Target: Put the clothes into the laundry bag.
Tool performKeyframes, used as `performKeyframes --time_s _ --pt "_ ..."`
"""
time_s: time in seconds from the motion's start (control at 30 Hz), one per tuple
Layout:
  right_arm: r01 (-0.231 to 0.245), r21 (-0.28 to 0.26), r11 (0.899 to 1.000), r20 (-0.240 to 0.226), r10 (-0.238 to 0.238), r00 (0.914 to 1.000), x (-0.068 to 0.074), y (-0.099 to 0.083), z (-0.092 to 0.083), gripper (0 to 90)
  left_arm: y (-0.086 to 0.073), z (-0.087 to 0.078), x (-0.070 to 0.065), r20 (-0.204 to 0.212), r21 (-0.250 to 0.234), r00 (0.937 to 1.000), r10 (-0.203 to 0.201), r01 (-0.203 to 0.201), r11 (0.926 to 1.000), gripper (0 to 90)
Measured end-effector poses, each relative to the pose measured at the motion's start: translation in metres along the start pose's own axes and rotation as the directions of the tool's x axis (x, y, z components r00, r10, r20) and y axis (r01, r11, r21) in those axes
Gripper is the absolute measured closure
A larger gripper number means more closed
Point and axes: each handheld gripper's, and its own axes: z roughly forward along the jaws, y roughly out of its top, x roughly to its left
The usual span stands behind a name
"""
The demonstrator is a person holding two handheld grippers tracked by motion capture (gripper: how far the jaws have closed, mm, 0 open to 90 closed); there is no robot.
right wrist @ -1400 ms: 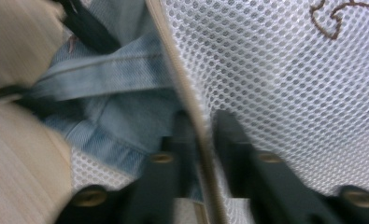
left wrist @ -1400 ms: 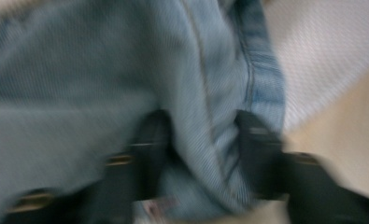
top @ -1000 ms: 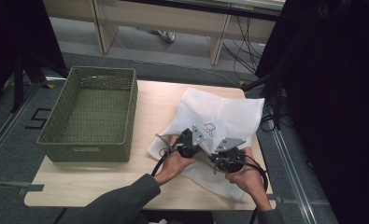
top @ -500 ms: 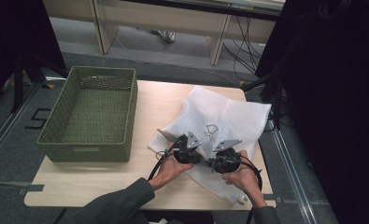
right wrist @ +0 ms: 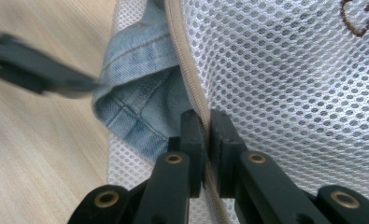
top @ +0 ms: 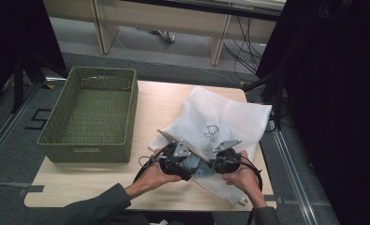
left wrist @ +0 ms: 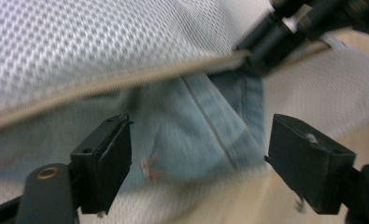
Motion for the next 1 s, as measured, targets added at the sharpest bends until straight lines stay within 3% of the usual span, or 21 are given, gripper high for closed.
performKeyframes --time_s 0.1,0.13,0.17,0.23,0.27,0.3,0.33,0.4,0.43,0.47,0.5,0.57,0.6,0.73,0.87,0.93,0.97,1.0 --pt "-0.011 0.001 1.0 0.003 0.011 0.9999 0.001 0.001 -0.001 85.6 -0.009 0.001 -0.003 0.031 0.067 0.9995 -0.011 0.009 0.9977 25.4" --pt "0.028 -0.015 1.0 0.004 -0.028 0.9996 -0.002 0.001 -0.001 85.6 -0.01 0.003 -0.003 0.048 0.083 0.9987 -0.018 0.014 0.9964 24.8" --pt "0.019 -0.025 1.0 0.012 -0.018 0.9998 -0.001 0.0 0.0 85.6 -0.011 0.007 -0.004 0.046 0.105 0.9987 -0.021 0.016 0.9944 24.9" --pt "-0.002 -0.022 1.0 0.006 0.002 1.0 0.0 0.001 -0.003 85.6 -0.011 0.017 -0.004 -0.017 0.128 0.9987 0.047 -0.045 0.9907 29.5" --pt "-0.001 -0.024 1.0 0.002 0.001 1.0 0.001 0.001 -0.004 85.6 -0.011 0.023 -0.002 -0.017 0.135 0.999 0.042 -0.039 0.9901 36.7" --pt "0.032 -0.033 0.999 0.013 -0.032 0.9994 -0.001 0.002 -0.003 85.6 -0.009 0.028 0.0 -0.022 0.133 0.9992 0.033 -0.03 0.9906 50.2" --pt "0.025 -0.02 0.999 0.009 -0.025 0.9997 0.0 0.002 -0.005 85.6 -0.008 0.031 0.002 -0.02 0.128 0.9987 0.046 -0.043 0.9908 58.3" --pt "0.0 -0.033 0.999 0.008 0.0 1.0 0.002 0.002 -0.007 85.7 -0.002 0.038 0.002 -0.05 0.114 0.998 0.039 -0.033 0.9929 73.6" --pt "0.041 -0.046 0.998 0.012 -0.041 0.9991 -0.001 0.003 -0.007 85.8 0.003 0.042 0.004 -0.078 0.092 0.9964 0.033 -0.026 0.9954 78.4" --pt "0.02 -0.046 0.999 0.013 -0.019 0.9997 0.0 0.003 -0.009 85.9 0.006 0.045 0.006 -0.092 0.079 0.9953 0.03 -0.023 0.9966 81.9" --pt "0.026 -0.05 0.998 0.011 -0.026 0.9996 0.0 0.004 -0.01 86.0 0.01 0.049 0.01 -0.124 0.045 0.9923 0.002 0.004 0.999 83.1" --pt "0.03 -0.062 0.998 -0.001 -0.03 0.9995 0.001 0.005 -0.014 86.2 0.015 0.056 0.013 -0.14 0.004 0.9891 -0.045 0.046 0.9989 84.1" --pt "0.037 -0.069 0.997 -0.001 -0.038 0.9993 0.002 0.006 -0.015 86.3 0.018 0.062 0.014 -0.164 -0.035 0.9839 -0.071 0.066 0.9972 84.3" --pt "0.023 -0.055 0.998 -0.017 -0.024 0.9996 0.005 0.008 -0.013 86.3 0.019 0.074 0.013 -0.185 -0.092 0.9746 -0.126 0.11 0.9896 84.0" --pt "0.015 0.003 1.0 -0.01 -0.015 0.9998 0.005 0.005 0.004 86.3 0.017 0.073 0.01 -0.144 -0.082 0.9832 -0.113 0.102 0.9914 78.3" --pt "0.034 0.024 0.999 -0.002 -0.034 0.9994 0.002 0.003 0.015 86.2 0.016 0.067 0.011 -0.114 -0.043 0.9891 -0.093 0.089 0.9951 70.7" --pt "-0.005 0.047 0.999 0.004 0.005 1.0 0.004 0.003 0.017 86.2 0.016 0.065 0.011 -0.107 -0.042 0.9892 -0.1 0.096 0.9945 66.7" --pt "0.024 0.043 0.999 0.011 -0.025 0.9996 0.002 0.003 0.019 86.2 0.015 0.06 0.011 -0.108 -0.024 0.9905 -0.085 0.083 0.9963 63.2"
